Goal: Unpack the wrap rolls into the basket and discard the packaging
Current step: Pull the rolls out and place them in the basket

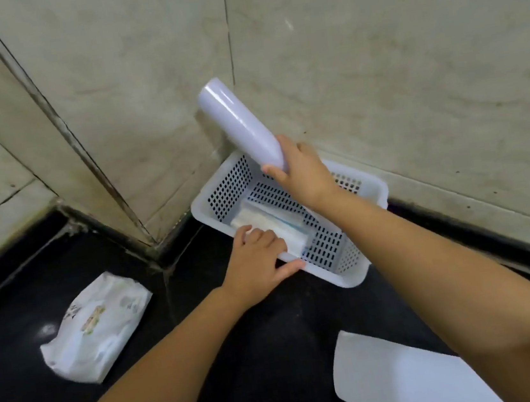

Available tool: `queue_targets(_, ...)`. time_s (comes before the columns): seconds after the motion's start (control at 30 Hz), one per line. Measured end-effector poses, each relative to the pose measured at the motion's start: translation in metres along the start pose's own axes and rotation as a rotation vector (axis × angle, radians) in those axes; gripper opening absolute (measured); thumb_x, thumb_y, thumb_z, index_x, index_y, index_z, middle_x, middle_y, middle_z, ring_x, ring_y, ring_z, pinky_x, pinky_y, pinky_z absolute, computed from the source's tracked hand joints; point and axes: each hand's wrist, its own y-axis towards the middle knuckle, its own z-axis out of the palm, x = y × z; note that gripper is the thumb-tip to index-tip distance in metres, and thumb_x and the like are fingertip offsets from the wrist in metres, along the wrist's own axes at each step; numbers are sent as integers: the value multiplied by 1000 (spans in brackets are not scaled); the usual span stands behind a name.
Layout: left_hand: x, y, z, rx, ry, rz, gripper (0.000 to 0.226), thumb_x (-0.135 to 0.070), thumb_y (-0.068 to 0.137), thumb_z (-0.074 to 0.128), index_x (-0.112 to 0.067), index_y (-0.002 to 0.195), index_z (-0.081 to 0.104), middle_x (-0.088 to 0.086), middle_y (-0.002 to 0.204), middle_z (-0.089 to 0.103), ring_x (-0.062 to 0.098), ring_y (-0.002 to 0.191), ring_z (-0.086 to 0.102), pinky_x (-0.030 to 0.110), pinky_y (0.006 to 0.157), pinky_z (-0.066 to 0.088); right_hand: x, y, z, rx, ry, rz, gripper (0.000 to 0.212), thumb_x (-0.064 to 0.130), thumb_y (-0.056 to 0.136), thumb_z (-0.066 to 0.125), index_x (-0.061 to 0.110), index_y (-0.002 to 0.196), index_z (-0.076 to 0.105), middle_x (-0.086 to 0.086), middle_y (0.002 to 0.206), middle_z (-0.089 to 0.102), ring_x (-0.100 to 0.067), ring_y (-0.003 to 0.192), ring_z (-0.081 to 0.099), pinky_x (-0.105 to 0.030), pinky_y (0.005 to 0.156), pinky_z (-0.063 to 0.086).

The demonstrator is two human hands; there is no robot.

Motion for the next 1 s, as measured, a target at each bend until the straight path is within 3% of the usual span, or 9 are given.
queue_targets(0.2, 3, -1, 9, -102, -20, 51, 51, -62, 81, 43, -18, 76, 67, -3, 75, 61, 19, 78, 59, 34, 101, 23, -31, 1, 59, 89, -146, 233, 52, 39, 88, 56, 13, 129, 39, -22, 119, 52, -38, 107, 49, -44, 80, 47)
queue_targets(0.3, 3, 0, 11, -101, -15, 41, 52, -63, 82, 42, -18, 76, 66, -3, 75, 61, 19, 78, 58, 35, 102, 24, -29, 3, 66, 75, -175, 255, 50, 39, 88, 54, 13, 128, 40, -20, 118, 53, -37, 107, 49, -41, 75, 44)
queue_targets(0.4, 2, -1, 7, -59, -24, 29, 55, -63, 82, 40, -16, 78, 67, 0, 78, 62, 21, 81, 58, 36, 102, 25, -25, 0, 53, 92, -212, 252, 52, 41, 90, 53, 15, 131, 38, -18, 125, 51, -37, 112, 49, -44, 81, 45)
queue_targets(0.53, 1, 1, -5, 101, -31, -2, 60, -66, 84, 32, -18, 97, 65, 1, 95, 62, 21, 98, 53, 38, 108, 21, -28, -24, 12, 40, -187, 238, 57, 42, 93, 47, 15, 140, 32, -18, 134, 47, -36, 118, 48, -47, 90, 45)
queue_targets(0.67, -15, 11, -14, 102, -122, -36, 53, -58, 87, 44, -21, 124, 52, 2, 117, 61, 22, 113, 51, 43, 108, 26, -52, -79, -44, -56, -185, 319, 55, 39, 94, 47, 15, 141, 33, -18, 135, 48, -38, 118, 50, -47, 91, 47)
queue_targets(0.8, -92, 38, -22, 87, -218, 95, 46, -49, 91, 44, -20, 127, 49, 3, 119, 61, 25, 115, 51, 40, 102, 30, -94, -167, -99, -144, -216, 468, 52, 39, 94, 45, 14, 140, 36, -17, 133, 52, -37, 118, 52, -47, 93, 48)
queue_targets(1.0, -277, 44, -10, 219, -308, 446, 47, -50, 92, 40, -22, 129, 45, 0, 114, 60, 21, 111, 52, 40, 104, 33, -164, -343, -184, -292, -247, 746, 48, 39, 95, 42, 16, 137, 38, -13, 133, 51, -33, 117, 52, -47, 91, 48)
